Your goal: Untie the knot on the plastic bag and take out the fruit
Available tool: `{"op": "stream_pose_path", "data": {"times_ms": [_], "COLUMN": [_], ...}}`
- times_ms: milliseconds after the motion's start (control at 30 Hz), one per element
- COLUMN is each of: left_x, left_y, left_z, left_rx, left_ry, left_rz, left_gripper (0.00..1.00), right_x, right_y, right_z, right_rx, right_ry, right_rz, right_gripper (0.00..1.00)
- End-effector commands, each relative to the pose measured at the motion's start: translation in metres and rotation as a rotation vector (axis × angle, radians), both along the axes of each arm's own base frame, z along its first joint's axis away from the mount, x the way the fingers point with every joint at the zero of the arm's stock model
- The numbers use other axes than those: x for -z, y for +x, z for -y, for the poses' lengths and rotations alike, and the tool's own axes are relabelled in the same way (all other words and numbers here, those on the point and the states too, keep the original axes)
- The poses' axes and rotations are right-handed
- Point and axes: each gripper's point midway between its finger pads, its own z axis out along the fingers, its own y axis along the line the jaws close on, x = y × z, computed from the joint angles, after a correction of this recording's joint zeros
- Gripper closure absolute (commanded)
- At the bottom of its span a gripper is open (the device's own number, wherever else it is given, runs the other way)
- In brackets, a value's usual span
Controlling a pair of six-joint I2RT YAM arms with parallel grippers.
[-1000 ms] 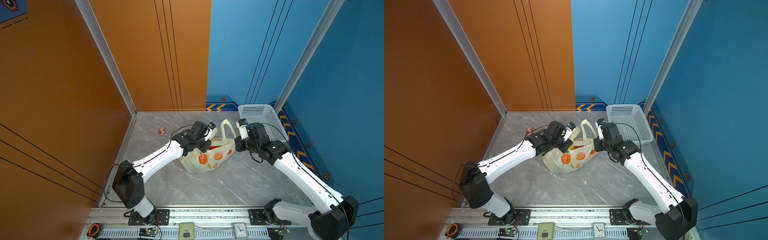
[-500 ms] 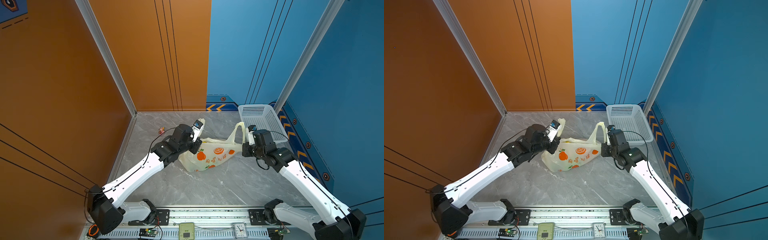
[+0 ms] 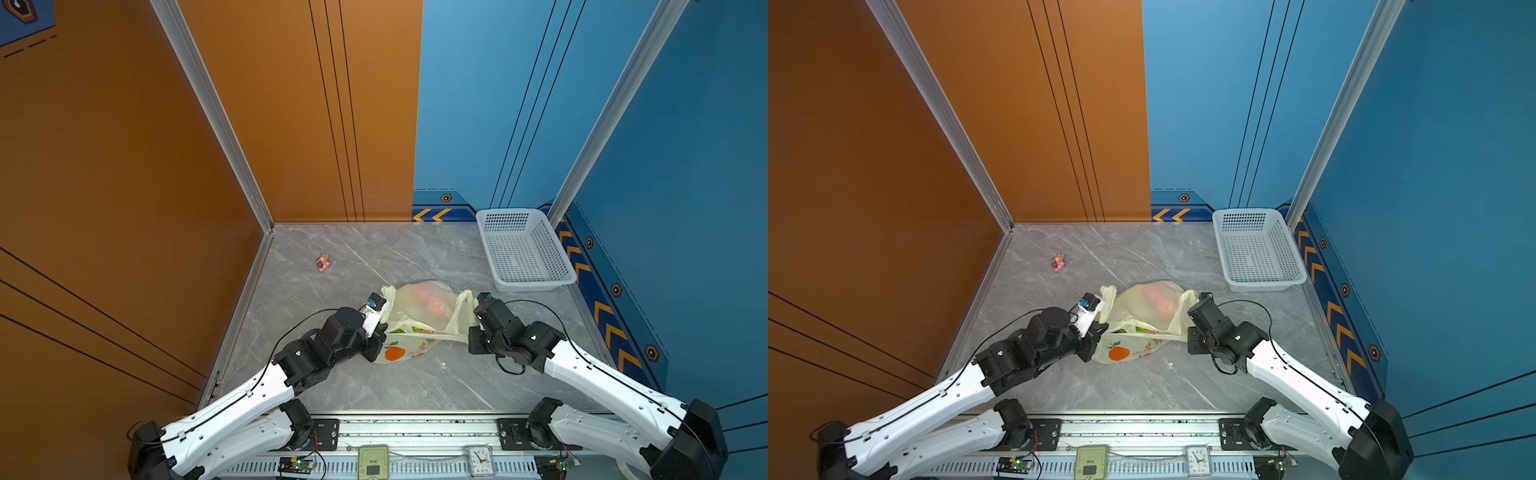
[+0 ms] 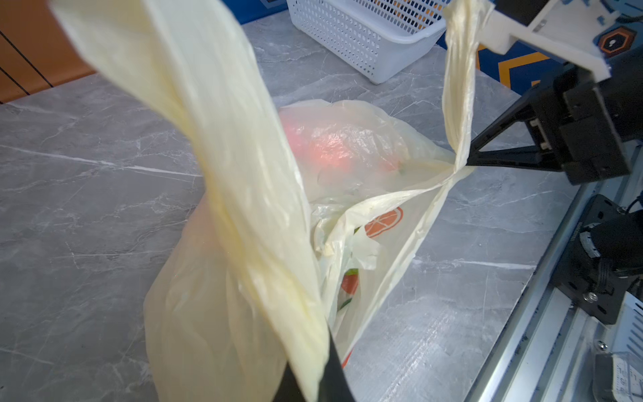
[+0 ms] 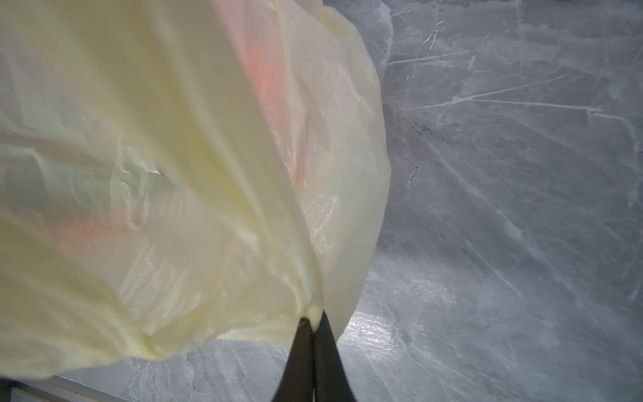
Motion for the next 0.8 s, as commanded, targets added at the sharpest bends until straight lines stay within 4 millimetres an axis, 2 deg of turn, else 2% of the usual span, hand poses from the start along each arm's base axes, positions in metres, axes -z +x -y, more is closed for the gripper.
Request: {"op": "stream_pose_path", "data": {"times_ms": [0,33,100,200,267,333,433,533,633,767], "left_x": [-0.023,-0.025,-0.027,-0.027,-0.026,-0.025,-0.026,-0.025,-0.023,-0.023], "left_y": [0.003,0.002,0.0,-0.003,-0.004,-0.005,-0.007,-0.006,-0.006,-0.005], "left_z": [-0.007,-0.006,-0.003,0.001,0.002,0.002,0.004,0.004,0.003,0.002], "left_rx": [-0.042,-0.033,-0.018,0.002,0.007,0.009,0.017,0.017,0.008,-0.004], "left_ry": [-0.024,-0.024,-0.021,-0.019,-0.014,-0.018,-0.028,-0.026,-0.027,-0.031], "left_rz": [0.079,0.087,0.092,0.098,0.101,0.106,0.113,0.115,0.119,0.123], "left_gripper": [1.0,1.0,1.0,1.0,1.0,1.0,1.0,1.0,1.0,1.0], "right_x": [-0.053,-0.072,-0.102,-0.145,-0.163,-0.171,-0.164,-0.137,-0.105,-0.072], "right_y": [0.003,0.002,0.0,0.002,0.009,0.021,0.041,0.054,0.054,0.046], "right_z": [0.001,-0.003,-0.008,-0.023,-0.038,-0.061,-0.096,-0.127,-0.149,-0.164], "right_rx": [-0.043,-0.079,-0.144,-0.252,-0.33,-0.423,-0.547,-0.672,-0.761,-0.8], "right_ry": [-0.017,-0.004,0.007,-0.005,-0.029,-0.053,-0.078,-0.089,-0.054,-0.021], "right_rz": [0.082,0.102,0.131,0.173,0.193,0.208,0.188,0.121,0.023,-0.013], "right_gripper": [0.57,0.47,0.37,0.28,0.25,0.21,0.17,0.14,0.13,0.12]}}
